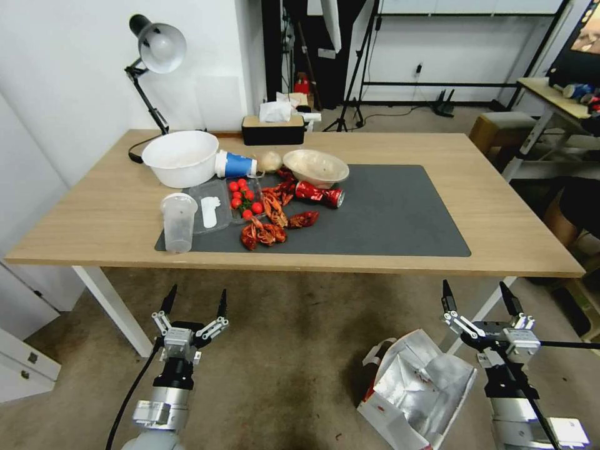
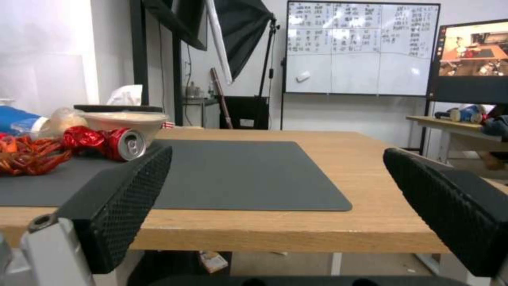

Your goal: Pick up the food delivery bag from the floor and place it on the table.

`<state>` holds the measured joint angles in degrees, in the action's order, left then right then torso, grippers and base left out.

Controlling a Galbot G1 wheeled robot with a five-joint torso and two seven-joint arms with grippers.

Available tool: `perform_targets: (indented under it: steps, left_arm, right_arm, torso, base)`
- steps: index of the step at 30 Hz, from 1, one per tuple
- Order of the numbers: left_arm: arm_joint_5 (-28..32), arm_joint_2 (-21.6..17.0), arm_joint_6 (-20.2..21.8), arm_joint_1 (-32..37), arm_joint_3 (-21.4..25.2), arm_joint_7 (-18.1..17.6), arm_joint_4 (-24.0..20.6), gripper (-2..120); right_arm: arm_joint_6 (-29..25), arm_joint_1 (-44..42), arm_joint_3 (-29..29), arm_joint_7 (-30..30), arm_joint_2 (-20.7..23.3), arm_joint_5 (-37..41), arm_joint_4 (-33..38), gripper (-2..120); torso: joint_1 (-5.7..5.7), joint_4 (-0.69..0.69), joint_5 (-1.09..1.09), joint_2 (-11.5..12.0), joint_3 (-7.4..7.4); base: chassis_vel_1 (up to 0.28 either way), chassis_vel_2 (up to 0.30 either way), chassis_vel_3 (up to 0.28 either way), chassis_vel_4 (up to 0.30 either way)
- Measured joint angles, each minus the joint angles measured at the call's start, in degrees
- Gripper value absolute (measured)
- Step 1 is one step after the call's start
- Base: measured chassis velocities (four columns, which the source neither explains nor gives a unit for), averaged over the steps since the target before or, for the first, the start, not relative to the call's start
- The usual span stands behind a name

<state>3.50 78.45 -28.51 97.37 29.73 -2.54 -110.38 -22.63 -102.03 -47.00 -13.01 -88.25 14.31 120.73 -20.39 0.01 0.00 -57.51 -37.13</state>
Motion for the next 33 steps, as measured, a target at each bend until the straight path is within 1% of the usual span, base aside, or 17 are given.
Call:
perform_targets:
  steps: [5,7,10,11,14,15,16,17,19,20,22,25,26,33]
  left_arm:
    - [0.00,0.00,0.08,0.00,0.00,-0.07,-0.02,100]
    - [0.13,-0.09,0.73,-0.02,0.00,-0.37,-0.49,100]
    - [1.66,-1.37,7.44,-0.66,0.13,-3.84,-5.99,100]
    - [1.66,-1.37,7.44,-0.66,0.13,-3.84,-5.99,100]
    - [3.36,-2.76,14.90,-1.29,0.29,-7.68,-11.89,100]
    - [3.36,-2.76,14.90,-1.29,0.29,-7.68,-11.89,100]
    - [3.80,-3.10,16.78,-1.45,0.35,-8.67,-13.40,100]
    - [3.99,-3.37,18.62,-1.41,0.46,-9.22,-15.24,100]
    - [3.98,-3.42,19.02,-1.28,0.53,-9.35,-15.61,100]
    - [3.91,-3.46,19.19,-1.11,0.63,-9.43,-15.73,100]
    - [3.55,-3.51,19.04,-0.71,0.84,-9.46,-15.87,99]
    - [3.32,-3.46,18.64,-0.46,0.84,-9.44,-15.90,100]
    - [3.12,-3.40,18.14,-0.29,0.79,-9.41,-15.91,100]
    - [2.18,-3.44,17.15,-0.08,0.16,-9.55,-15.48,100]
  right_arm:
    - [0.17,0.01,0.10,0.22,0.11,-0.07,0.02,100]
    - [0.66,0.02,0.37,0.72,0.33,-0.30,0.23,100]
    - [7.17,0.44,4.26,6.68,3.45,-3.47,3.56,100]
    - [7.17,0.44,4.26,6.68,3.45,-3.47,3.56,100]
    - [14.64,0.88,8.70,13.56,6.98,-7.11,7.33,100]
    - [14.64,0.88,8.70,13.56,6.98,-7.11,7.33,100]
    - [16.53,1.01,9.83,15.29,7.88,-7.99,8.28,100]
    - [18.34,1.19,10.71,16.42,8.98,-8.37,9.62,100]
    - [18.72,1.36,10.75,16.34,9.59,-7.99,10.50,100]
    - [18.76,1.61,10.61,15.85,10.14,-7.18,11.34,100]
    - [18.93,1.81,10.18,14.48,10.64,-5.51,12.30,100]
    - [18.96,1.88,9.99,13.66,10.73,-4.95,12.63,100]
    - [18.96,1.88,9.98,13.35,10.68,-4.92,12.63,100]
    - [18.78,1.76,9.87,12.78,10.35,-4.93,12.86,100]
  torso:
    - [0.00,0.00,0.00,0.00,0.00]
    - [0.00,0.00,-0.01,0.00,0.00]
    - [-0.01,0.00,0.00,0.00,0.00]
    - [-0.01,0.00,0.00,0.00,0.00]
    - [0.00,0.00,0.00,0.00,0.00]
    - [0.00,0.00,0.00,0.00,0.00]
    - [0.00,0.00,0.00,0.00,0.00]
    - [-0.01,-0.01,0.05,0.00,0.00]
    - [0.00,0.00,0.02,0.00,0.00]
    - [0.00,0.01,-0.05,0.00,0.00]
    - [0.00,0.00,0.02,0.00,0.00]
    - [0.00,0.00,-0.02,0.00,0.00]
    - [-0.01,0.00,0.01,0.00,0.00]
    - [0.09,0.00,-0.01,0.19,0.10]
  base:
    - [0.000,0.000,0.000,0.000]
    - [0.000,0.000,0.000,0.000]
    - [0.000,0.000,0.000,0.000]
    - [0.000,0.000,0.000,0.000]
    - [0.000,0.000,0.000,0.000]
    - [0.000,0.000,0.000,0.000]
    - [0.000,0.000,0.000,0.000]
    - [0.000,0.000,0.000,0.000]
    - [0.000,0.000,0.000,0.000]
    - [0.000,0.000,0.000,0.000]
    - [0.000,0.000,0.000,0.000]
    - [0.000,0.000,0.000,0.000]
    - [0.000,0.000,0.000,0.000]
    - [0.000,0.000,0.000,0.000]
